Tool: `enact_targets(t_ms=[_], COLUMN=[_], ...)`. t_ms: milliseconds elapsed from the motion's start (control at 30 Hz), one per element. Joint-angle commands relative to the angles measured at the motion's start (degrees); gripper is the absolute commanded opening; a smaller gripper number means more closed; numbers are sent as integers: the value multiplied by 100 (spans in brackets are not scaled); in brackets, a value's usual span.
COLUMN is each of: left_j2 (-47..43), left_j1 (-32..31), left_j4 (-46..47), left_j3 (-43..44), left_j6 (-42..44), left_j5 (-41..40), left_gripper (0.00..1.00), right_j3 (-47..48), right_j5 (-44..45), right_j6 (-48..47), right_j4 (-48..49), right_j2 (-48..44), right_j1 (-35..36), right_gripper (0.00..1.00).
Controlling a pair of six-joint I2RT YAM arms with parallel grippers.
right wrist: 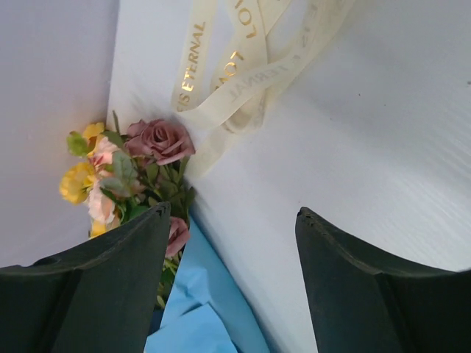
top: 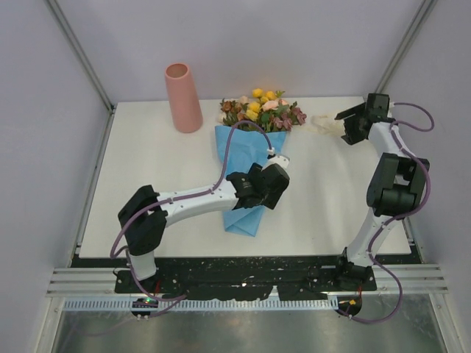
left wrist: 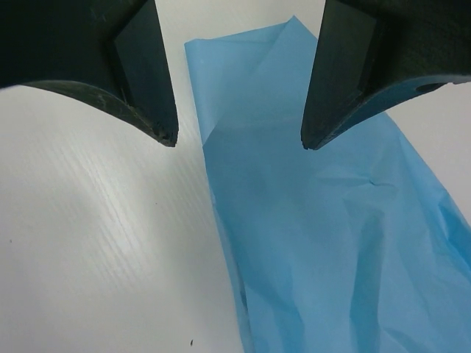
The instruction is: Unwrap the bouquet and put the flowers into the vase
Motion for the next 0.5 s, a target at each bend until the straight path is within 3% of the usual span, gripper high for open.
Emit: enact_targets(t_ms=[0,167,267,467], left_j2=[143,495,609,846], left_j1=[-113,-157,-253,-280], left_j4=[-72,-28,-54,-230], left_j3=[141,282,299,352], left_j6=[-36,-63,43,26], left_j5=[-512,-398,-766,-1031], left_gripper=[72,70,70,64], right_j3=[-426,-1355,-2041,-3456], right_j5=[-114,-1052,-1686,-1785], right_j6=[-302,-715,-1215,-1604], right_j4=[-157,192,685,1124], right_j2=[-864,-1691,-2473,-4406], right_j1=[-166,-157,-78,325], right_gripper=[75,76,75,75])
